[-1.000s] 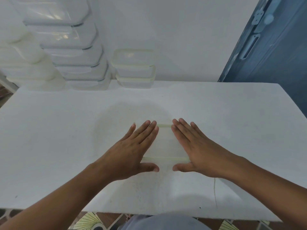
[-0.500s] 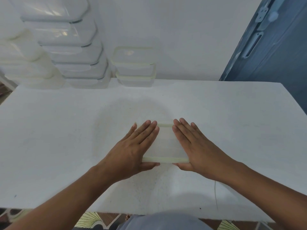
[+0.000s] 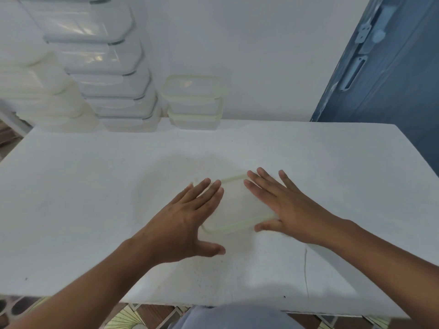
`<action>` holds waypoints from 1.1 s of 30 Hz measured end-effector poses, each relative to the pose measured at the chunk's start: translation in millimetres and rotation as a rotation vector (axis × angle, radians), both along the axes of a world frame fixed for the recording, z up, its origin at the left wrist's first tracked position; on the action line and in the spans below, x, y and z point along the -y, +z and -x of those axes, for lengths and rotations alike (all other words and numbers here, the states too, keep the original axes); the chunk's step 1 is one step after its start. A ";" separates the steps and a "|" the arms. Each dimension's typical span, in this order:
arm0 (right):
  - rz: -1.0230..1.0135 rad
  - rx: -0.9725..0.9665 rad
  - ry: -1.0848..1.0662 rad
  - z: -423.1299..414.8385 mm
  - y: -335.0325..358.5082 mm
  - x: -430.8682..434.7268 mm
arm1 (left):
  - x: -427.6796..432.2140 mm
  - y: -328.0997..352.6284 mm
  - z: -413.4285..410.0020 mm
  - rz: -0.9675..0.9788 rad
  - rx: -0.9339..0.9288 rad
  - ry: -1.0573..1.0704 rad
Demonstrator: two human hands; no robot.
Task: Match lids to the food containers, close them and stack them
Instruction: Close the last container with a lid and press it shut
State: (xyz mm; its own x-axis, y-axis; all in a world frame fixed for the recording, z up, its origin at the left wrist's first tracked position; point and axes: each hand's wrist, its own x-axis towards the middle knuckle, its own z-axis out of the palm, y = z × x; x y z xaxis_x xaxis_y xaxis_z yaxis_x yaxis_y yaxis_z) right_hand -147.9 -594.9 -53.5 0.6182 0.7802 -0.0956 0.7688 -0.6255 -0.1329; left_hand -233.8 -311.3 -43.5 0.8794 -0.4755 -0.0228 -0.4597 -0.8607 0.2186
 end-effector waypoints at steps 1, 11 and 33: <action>0.006 -0.002 -0.002 -5.1 0.9 2.0 | -0.2 2.7 2.9 -0.009 -0.004 0.006; 0.053 -0.009 -0.012 -47.1 21.8 -5.5 | 14.5 10.2 24.0 -0.009 0.012 0.006; 0.101 -0.191 -0.103 18.1 46.2 5.6 | 24.9 33.2 -5.8 0.035 -0.092 0.043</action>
